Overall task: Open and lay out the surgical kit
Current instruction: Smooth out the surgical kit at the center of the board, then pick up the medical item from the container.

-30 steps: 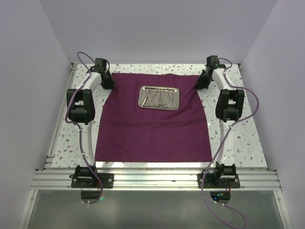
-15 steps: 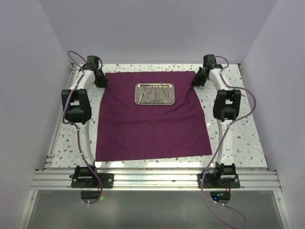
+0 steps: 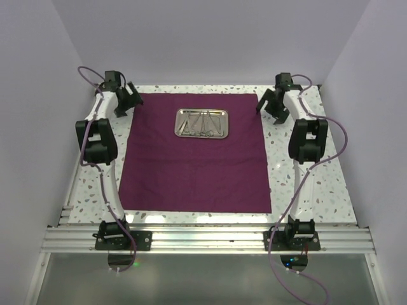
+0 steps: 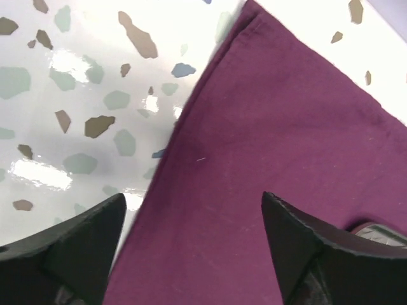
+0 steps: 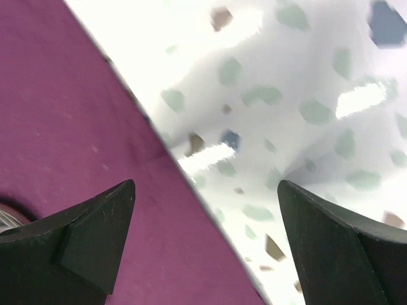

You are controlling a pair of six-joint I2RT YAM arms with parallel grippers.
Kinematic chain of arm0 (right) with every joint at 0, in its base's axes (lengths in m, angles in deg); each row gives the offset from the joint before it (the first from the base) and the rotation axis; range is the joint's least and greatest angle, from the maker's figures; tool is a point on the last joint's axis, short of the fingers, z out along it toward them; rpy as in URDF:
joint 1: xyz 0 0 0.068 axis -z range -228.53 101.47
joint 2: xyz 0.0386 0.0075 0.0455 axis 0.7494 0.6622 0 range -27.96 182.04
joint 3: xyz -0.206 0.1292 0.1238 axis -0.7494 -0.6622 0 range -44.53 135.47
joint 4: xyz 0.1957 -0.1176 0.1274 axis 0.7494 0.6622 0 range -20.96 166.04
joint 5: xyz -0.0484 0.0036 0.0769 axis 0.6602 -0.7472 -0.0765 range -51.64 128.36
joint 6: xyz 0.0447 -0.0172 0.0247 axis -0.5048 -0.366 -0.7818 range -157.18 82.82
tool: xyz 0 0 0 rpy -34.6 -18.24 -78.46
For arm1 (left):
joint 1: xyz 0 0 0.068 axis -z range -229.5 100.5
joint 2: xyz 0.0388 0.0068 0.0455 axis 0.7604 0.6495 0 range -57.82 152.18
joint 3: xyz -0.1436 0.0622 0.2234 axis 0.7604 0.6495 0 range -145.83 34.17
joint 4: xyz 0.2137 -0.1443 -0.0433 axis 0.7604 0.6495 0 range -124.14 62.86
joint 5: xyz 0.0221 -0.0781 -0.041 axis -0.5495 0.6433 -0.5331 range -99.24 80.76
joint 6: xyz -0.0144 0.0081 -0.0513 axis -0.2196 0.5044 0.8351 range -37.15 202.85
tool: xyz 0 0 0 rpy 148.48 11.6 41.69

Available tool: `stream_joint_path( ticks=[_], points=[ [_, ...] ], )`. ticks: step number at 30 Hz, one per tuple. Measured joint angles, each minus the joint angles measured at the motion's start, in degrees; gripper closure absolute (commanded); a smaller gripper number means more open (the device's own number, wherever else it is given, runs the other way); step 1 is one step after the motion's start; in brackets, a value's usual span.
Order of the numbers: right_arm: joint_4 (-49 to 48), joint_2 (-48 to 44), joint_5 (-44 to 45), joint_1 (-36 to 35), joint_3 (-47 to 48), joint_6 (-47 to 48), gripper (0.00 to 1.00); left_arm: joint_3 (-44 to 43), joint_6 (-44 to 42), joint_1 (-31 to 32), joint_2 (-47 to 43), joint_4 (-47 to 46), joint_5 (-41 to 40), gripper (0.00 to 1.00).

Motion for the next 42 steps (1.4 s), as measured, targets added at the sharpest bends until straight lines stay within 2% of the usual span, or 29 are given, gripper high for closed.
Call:
stream_joint_path(
  ticks=[4, 11, 12, 18, 20, 23, 24, 26, 36, 42],
  points=[
    [1.4, -4.7, 1.3, 0.5, -5.8, 1.0, 0.02, 3.5, 0.1, -0.2, -1.8, 0.2, -0.2, 0.00],
    [-0.2, -24.6, 0.8, -0.5, -24.7, 2.3, 0.02, 7.6, -0.2, 0.6, -10.8, 0.7, -0.9, 0.01],
    [-0.2, -27.0, 0.5, -0.8, -26.6, 2.4, 0.02, 7.6, -0.4, 0.9, -12.0, 0.5, -1.2, 0.06],
    [-1.0, -38.6, -1.2, -4.5, -37.4, 3.4, 0.03, 6.2, -2.4, 9.7, -16.5, -0.5, -3.3, 0.17],
    [-1.4, -40.4, -1.7, -5.3, -40.9, 3.6, 0.03, 5.3, -3.0, 14.0, -15.8, -0.3, -3.8, 0.21],
    [-0.3, -43.4, -2.5, -5.6, -45.9, 4.0, 0.03, 3.6, -3.8, 19.9, -13.2, -0.2, -4.6, 0.32],
    [0.3, -44.6, -2.5, -5.6, -47.1, 4.3, 0.03, 3.0, -4.0, 21.4, -12.0, -0.2, -4.8, 0.38],
    [1.1, -46.8, -2.5, -5.4, -48.5, 4.7, 0.03, 1.5, -4.7, 23.5, -9.7, 0.0, -5.3, 0.42],
    [4.7, -57.4, -2.2, -5.4, -53.7, 6.8, 0.03, -0.1, -6.4, 27.3, -1.8, 0.4, -8.6, 0.70],
    [6.2, -57.5, -1.6, -5.4, -54.8, 7.4, 0.03, 0.8, -7.1, 28.1, -1.6, 0.3, -9.4, 0.76]
  ],
)
